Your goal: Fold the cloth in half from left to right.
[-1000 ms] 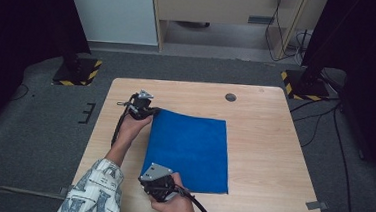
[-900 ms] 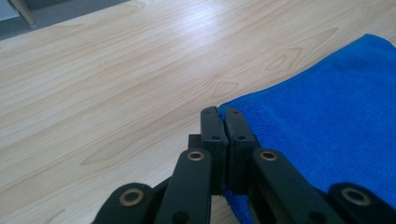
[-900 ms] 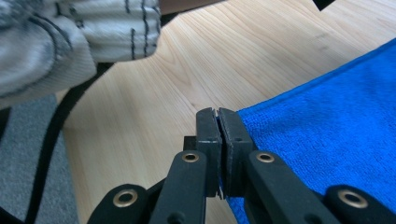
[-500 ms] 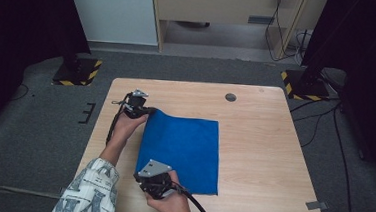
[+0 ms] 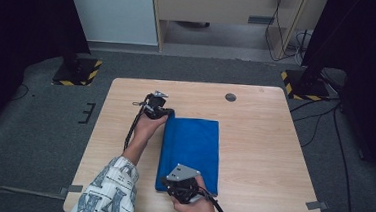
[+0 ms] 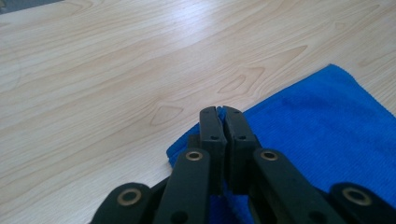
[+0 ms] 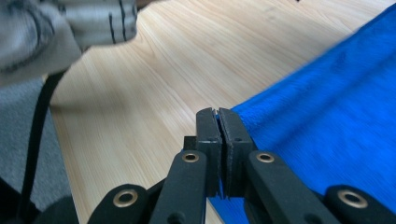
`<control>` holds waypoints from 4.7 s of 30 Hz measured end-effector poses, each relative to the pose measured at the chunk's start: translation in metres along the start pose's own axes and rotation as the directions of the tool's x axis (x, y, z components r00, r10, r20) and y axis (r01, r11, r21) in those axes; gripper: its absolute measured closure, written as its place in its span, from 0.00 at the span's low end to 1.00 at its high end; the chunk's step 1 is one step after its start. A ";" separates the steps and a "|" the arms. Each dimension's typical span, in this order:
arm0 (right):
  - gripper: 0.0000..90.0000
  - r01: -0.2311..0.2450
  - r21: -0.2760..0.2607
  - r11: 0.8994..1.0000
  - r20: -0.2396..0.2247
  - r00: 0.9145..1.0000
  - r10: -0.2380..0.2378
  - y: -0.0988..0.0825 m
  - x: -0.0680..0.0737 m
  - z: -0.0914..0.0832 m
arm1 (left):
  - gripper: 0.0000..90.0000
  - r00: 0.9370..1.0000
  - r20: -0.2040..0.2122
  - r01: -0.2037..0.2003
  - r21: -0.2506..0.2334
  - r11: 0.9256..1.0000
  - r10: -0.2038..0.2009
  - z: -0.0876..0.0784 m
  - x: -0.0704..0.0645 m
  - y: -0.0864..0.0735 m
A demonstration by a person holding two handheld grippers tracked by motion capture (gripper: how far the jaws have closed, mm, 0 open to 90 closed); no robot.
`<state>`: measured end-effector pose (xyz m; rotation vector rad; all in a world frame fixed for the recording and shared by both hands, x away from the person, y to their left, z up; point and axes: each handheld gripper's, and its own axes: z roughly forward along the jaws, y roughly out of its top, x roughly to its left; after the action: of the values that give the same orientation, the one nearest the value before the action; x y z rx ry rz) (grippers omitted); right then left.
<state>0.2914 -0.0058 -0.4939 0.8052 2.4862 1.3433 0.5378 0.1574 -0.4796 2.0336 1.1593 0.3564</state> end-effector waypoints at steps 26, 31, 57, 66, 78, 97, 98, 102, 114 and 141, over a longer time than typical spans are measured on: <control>0.98 -0.023 0.013 1.000 0.056 0.998 0.022 -0.026 -0.022 -0.042 | 0.97 0.999 0.023 -0.038 -0.003 0.999 0.038 0.028 -0.046 0.013; 0.98 -0.019 0.019 1.000 0.059 0.998 0.018 -0.028 -0.022 -0.041 | 0.97 0.998 0.024 -0.055 -0.002 0.998 0.055 0.030 -0.053 0.014; 0.98 -0.035 0.026 0.999 0.097 0.995 0.032 -0.039 -0.032 -0.058 | 0.96 0.997 0.046 -0.070 0.001 0.998 0.070 0.044 -0.080 0.028; 0.98 -0.050 0.025 0.998 0.105 0.993 0.047 -0.044 -0.034 -0.065 | 0.96 0.995 0.058 -0.076 0.006 0.997 0.075 0.052 -0.092 0.030; 0.98 -0.076 0.014 0.997 0.123 0.990 0.073 -0.055 -0.043 -0.080 | 0.96 0.995 0.050 -0.085 0.021 0.996 0.084 0.062 -0.108 0.036; 0.98 -0.103 0.026 0.994 0.140 0.985 0.099 -0.068 -0.050 -0.090 | 0.96 0.996 0.036 -0.080 0.055 0.995 0.078 0.073 -0.116 0.041; 0.98 -0.106 0.025 0.994 0.141 0.985 0.102 -0.068 -0.050 -0.090 | 0.96 0.997 0.046 -0.064 0.055 0.996 0.062 0.075 -0.115 0.041; 0.97 -0.118 0.017 0.993 0.131 0.985 0.115 -0.068 -0.051 -0.093 | 0.97 0.997 0.059 -0.054 0.050 0.997 0.051 0.078 -0.115 0.040; 0.64 -0.174 0.045 0.984 0.170 0.972 0.164 -0.072 -0.059 -0.090 | 0.54 0.998 0.046 -0.036 0.019 0.999 0.035 0.084 -0.117 0.038; 0.13 -0.137 0.035 0.990 0.201 0.971 0.127 -0.061 -0.105 -0.085 | 0.15 0.996 0.043 -0.078 -0.043 0.996 0.080 0.024 -0.093 0.025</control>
<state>0.3211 -0.1510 -0.5039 1.0771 2.3539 1.1810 0.5157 0.0615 -0.4667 2.0456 1.0384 0.3686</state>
